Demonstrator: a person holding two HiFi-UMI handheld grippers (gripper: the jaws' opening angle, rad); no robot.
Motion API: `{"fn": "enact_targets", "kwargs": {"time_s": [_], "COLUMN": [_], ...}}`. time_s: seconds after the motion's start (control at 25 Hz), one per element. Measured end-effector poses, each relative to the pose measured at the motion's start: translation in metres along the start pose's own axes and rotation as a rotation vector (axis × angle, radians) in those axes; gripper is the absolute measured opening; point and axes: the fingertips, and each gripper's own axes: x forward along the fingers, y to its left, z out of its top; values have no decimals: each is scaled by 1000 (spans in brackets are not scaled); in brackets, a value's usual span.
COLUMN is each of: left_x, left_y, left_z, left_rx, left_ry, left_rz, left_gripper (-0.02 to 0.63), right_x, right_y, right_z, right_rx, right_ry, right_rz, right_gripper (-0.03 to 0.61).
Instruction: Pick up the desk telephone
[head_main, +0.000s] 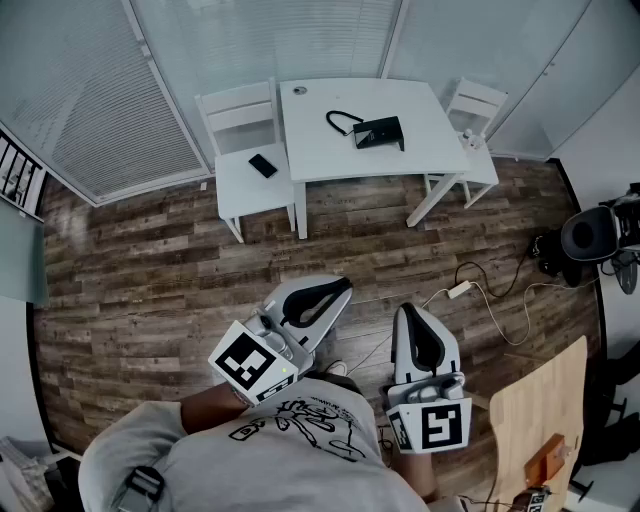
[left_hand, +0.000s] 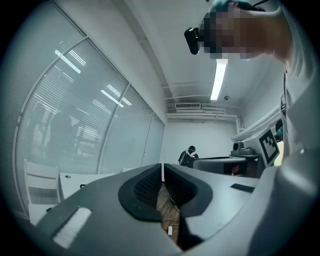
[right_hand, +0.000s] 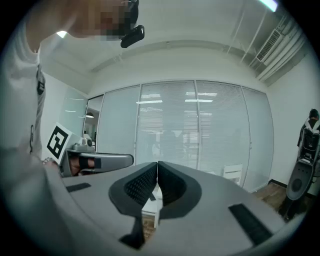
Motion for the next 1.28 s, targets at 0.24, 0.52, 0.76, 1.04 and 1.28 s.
{"fn": "enact_targets", "kwargs": {"time_s": [0.24,0.52,0.76,1.04,1.28], "left_x": [-4,7,38,109,183], "left_y": [16,30,48,71,93], "left_z": [-6,-8,-9,-12,-4], "left_rx": [-9,-14,-14,-4,0], "left_ry": [3,9,11,23,13], "left_rz": [7,21,35,41,63], "left_gripper": [17,17,17,17,17], "right_x": [11,29,54,91,127], "right_y": [2,-7,-34,-101,-171], "right_z": [-4,-7,-11,-15,-13], "right_rx": [1,29,47,60,63], "right_ry": [-3,-20,-29,-36,-34], "right_rz": [-14,0,10,11,25], "right_gripper": [8,9,9,9,9]}}
